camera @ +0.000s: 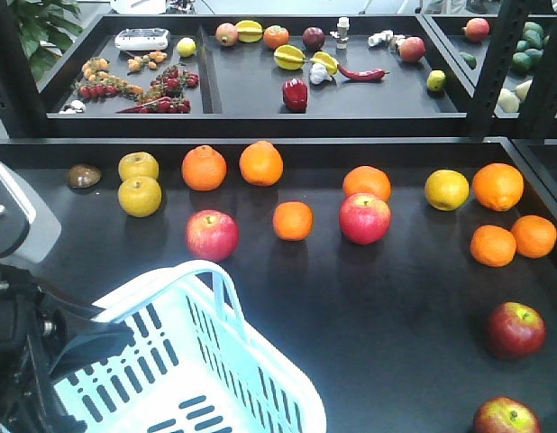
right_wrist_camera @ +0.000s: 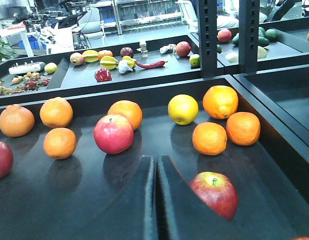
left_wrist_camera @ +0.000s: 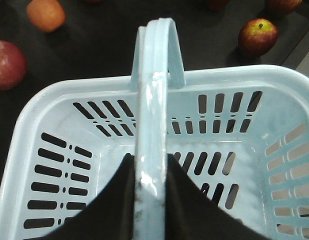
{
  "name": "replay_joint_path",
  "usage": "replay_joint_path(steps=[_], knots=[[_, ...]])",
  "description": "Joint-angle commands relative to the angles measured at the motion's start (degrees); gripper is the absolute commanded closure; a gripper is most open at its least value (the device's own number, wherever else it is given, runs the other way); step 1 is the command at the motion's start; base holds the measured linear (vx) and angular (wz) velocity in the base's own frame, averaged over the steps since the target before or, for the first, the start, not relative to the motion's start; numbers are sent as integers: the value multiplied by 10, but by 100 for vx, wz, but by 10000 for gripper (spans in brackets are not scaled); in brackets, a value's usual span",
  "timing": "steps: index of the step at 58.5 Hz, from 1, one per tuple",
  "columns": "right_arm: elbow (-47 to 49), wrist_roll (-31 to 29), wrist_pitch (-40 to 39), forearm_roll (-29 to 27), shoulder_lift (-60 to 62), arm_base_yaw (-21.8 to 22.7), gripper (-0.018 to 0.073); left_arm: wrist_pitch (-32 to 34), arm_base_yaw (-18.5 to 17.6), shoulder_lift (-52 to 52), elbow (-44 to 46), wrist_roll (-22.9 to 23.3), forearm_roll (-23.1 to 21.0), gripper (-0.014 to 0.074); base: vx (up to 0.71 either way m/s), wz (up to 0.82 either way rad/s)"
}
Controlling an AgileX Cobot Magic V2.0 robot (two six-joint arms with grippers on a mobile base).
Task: Pick three apples into basket with both arms
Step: 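Swing the basket over the table and lower it with the left gripper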
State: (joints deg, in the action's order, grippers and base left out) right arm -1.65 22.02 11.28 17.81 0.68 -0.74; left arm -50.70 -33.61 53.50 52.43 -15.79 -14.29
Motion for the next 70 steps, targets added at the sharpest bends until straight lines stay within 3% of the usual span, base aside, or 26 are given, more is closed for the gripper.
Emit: replay_joint_path(steps=[1, 14, 30, 44, 55, 66, 70], knots=[[-7, -6, -41, 8, 7, 3, 567, 46, -3, -9, 17, 3, -14, 602, 0, 0], [-7, -6, -41, 8, 7, 3, 567, 51, -3, -9, 17, 3, -14, 602, 0, 0], [-7, -6, -41, 8, 7, 3, 567, 117, -3, 3, 18, -8, -14, 602, 0, 0], [-7, -6, -41, 8, 7, 3, 567, 160, -3, 69, 55, -64, -14, 602, 0, 0], [-7, -6, -41, 8, 7, 3, 567, 160, -3, 167, 141, -130, -14, 602, 0, 0], [-7, -6, -41, 8, 7, 3, 567, 160, -3, 276, 235, -148, -26, 602, 0, 0], [-7, -6, -42, 8, 7, 3, 567, 155, -3, 321, 272, -185, -45, 602, 0, 0]])
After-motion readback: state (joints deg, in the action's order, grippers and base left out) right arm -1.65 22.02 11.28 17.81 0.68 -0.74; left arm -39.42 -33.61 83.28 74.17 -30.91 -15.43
